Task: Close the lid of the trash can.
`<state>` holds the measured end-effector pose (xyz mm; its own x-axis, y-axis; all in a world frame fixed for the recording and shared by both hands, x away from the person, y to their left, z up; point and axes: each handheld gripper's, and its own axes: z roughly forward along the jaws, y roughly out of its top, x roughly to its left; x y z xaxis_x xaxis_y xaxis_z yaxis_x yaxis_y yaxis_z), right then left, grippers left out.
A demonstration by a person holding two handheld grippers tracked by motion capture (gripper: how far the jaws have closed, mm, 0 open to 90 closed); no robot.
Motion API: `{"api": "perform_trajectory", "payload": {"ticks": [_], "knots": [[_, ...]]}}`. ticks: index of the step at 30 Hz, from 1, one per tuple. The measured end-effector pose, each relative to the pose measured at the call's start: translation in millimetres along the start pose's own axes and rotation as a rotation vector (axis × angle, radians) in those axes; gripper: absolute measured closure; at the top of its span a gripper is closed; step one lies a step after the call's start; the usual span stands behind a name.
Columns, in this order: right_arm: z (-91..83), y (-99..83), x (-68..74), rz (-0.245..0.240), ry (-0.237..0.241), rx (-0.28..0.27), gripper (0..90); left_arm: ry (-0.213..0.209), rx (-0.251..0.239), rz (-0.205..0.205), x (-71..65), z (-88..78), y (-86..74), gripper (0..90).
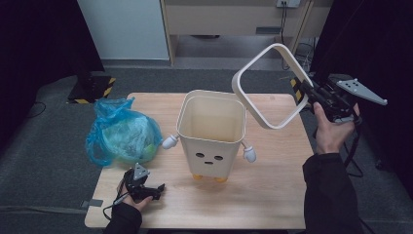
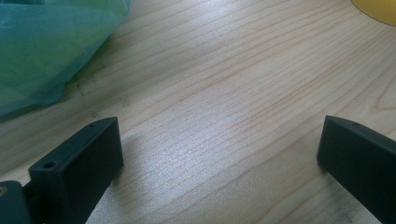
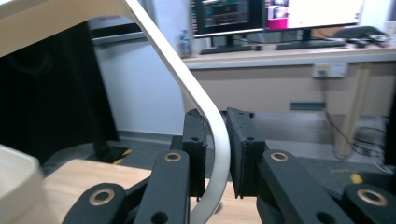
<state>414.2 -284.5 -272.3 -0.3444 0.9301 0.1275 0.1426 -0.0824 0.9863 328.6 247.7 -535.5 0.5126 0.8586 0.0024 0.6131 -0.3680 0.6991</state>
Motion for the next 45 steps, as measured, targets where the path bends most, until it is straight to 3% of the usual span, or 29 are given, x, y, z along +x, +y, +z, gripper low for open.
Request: {"api": "perform_trajectory", "payload": {"ticks": [4,18,38,45], "knots": [[7.4,6.1,13.3,-0.017,0.09,0.013,78.7,0.0,0.0,0.0,0.0,0.0,0.0,0.0],[35.8,24.2,49.4,-0.04,0.296,0.069,79.1,0.0,0.002,0.002,0.1,-0.1,0.0,0.0],[64.1,27.1,68.6,-0.041,0.427,0.176,78.5,-0.001,-0.001,0.003,0.4,0.0,0.1,0.0],[71.2,26.5,77.4,-0.067,0.476,0.253,78.7,-0.002,-0.001,0.004,0.6,0.0,0.2,0.0]]}}
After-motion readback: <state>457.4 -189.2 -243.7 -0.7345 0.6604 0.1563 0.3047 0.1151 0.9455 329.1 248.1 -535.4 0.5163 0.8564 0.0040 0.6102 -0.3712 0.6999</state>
